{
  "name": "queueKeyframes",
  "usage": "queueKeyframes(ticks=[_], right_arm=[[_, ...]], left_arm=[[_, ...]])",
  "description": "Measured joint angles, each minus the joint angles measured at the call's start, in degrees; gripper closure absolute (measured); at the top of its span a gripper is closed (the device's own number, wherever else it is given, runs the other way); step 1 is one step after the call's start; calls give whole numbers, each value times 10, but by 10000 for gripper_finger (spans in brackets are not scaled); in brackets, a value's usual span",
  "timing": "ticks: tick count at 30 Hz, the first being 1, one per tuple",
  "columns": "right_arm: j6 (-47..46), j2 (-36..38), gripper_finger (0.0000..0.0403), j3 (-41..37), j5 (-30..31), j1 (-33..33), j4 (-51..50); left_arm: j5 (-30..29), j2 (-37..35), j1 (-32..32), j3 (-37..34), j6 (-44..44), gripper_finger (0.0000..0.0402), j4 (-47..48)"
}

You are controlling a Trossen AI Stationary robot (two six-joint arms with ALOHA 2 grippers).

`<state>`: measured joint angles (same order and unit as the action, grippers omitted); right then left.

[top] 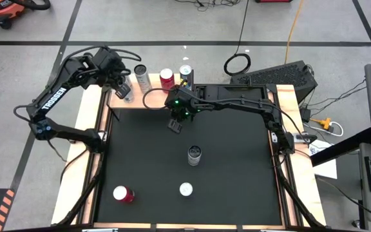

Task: Place canned beverage on shelf
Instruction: Adjust the white pink soda can on the shelf

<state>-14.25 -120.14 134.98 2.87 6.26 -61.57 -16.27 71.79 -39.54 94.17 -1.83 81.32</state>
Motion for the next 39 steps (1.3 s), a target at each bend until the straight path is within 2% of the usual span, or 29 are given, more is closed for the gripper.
queueKeyframes(ticks=[14, 25, 30, 39], right_arm=[[1, 0, 403, 0, 0, 0, 0], [0, 0, 403, 0, 0, 0, 0], [1, 0, 403, 0, 0, 0, 0], [0, 0, 403, 0, 0, 0, -5]], left_arm=[[6, -5, 77, 0, 0, 394, -28], [11, 45, 77, 0, -7, 394, -33], [-32, 62, 76, 0, -15, 394, -21], [-43, 66, 76, 0, -15, 394, -6]])
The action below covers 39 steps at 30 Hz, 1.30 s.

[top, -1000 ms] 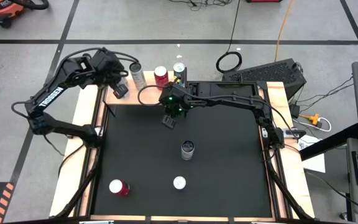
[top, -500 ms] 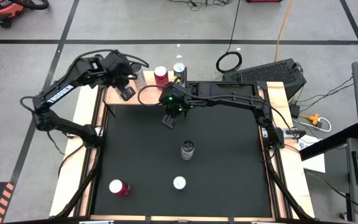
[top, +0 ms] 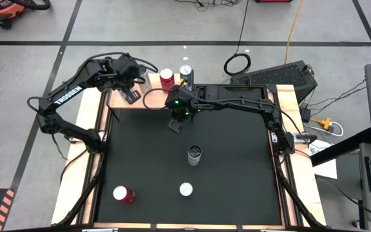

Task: Place canned beverage on shelf
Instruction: Adjust the white pink soda can on the shelf, then put the white yellow soda can aligned with the white yellow soda can on the shelf

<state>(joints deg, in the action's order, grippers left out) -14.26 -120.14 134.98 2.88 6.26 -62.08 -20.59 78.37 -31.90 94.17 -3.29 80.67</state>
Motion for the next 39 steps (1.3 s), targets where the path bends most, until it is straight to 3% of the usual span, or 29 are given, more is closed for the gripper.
queueKeyframes(ticks=[7, 26, 39], right_arm=[[0, 0, 403, 0, 0, 0, 0], [0, 0, 403, 0, 0, 0, 1], [0, 0, 403, 0, 0, 0, -6]], left_arm=[[-26, 0, -7, 0, 6, 394, 13], [-5, 0, -28, 0, 14, 394, 1], [-4, -20, -7, 0, -36, 394, -19]])
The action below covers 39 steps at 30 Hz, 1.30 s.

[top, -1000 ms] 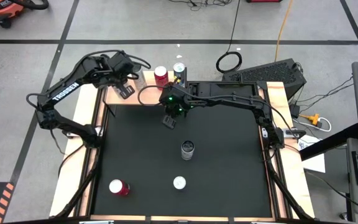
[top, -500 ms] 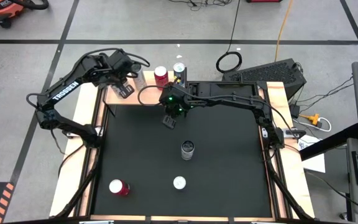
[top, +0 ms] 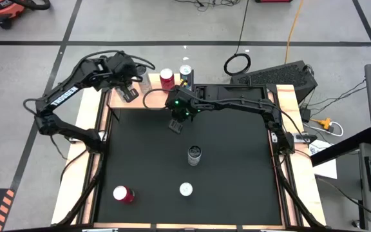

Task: Place canned beverage on shelf
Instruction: Put the white yellow soda can aligned with the white yellow soda can on the shelf

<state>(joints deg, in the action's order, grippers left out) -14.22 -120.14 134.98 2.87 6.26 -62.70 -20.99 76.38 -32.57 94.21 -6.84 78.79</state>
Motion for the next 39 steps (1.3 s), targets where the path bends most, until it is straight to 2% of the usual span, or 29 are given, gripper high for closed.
queueKeyframes(ticks=[9, 17, 21, 25, 32, 39], right_arm=[[1, 0, 403, 0, -1, 0, -17], [18, 0, 403, 0, -2, 0, -21], [11, 6, 403, 0, -3, -4, -67], [-40, 32, 403, 0, 10, -12, -147], [-160, 90, 403, 0, 146, -32, -258], [-240, 130, 403, 0, 151, -53, -269]], left_arm=[[24, -80, 48, 0, 0, 394, 0], [106, -154, 70, 0, 5, 394, 12], [156, -175, 84, 0, 5, 394, 12], [195, -191, 95, -3, 5, 394, 7], [210, -227, 108, -58, 1, 394, -6], [211, -262, 110, -115, 1, 394, -24]])
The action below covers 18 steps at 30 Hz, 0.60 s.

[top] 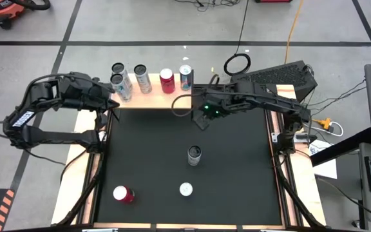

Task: Place canned beverage on shelf
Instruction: Put the white yellow soda can aligned with the white yellow soda can on the shelf

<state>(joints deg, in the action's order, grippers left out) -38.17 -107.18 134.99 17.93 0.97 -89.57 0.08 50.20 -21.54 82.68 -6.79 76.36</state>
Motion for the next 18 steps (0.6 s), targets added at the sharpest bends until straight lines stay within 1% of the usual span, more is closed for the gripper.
queueKeyframes(ticks=[2, 6, 8, 14, 18], right_arm=[[-14, 1, 403, 0, -1, -8, -4], [-17, -1, 403, 0, -2, -28, -4], [-17, -4, 403, 0, -7, -36, -4], [-17, -11, 396, 0, -16, -50, -4], [-18, -18, 367, 0, -17, -52, -4]], left_arm=[[6, -11, 0, -17, 4, 394, -15], [74, -34, 0, -54, 30, 394, -39], [93, -47, 0, -70, 32, 394, -51], [95, -62, 0, -92, 30, 394, -69], [96, -62, 0, -92, 24, 394, -71]])
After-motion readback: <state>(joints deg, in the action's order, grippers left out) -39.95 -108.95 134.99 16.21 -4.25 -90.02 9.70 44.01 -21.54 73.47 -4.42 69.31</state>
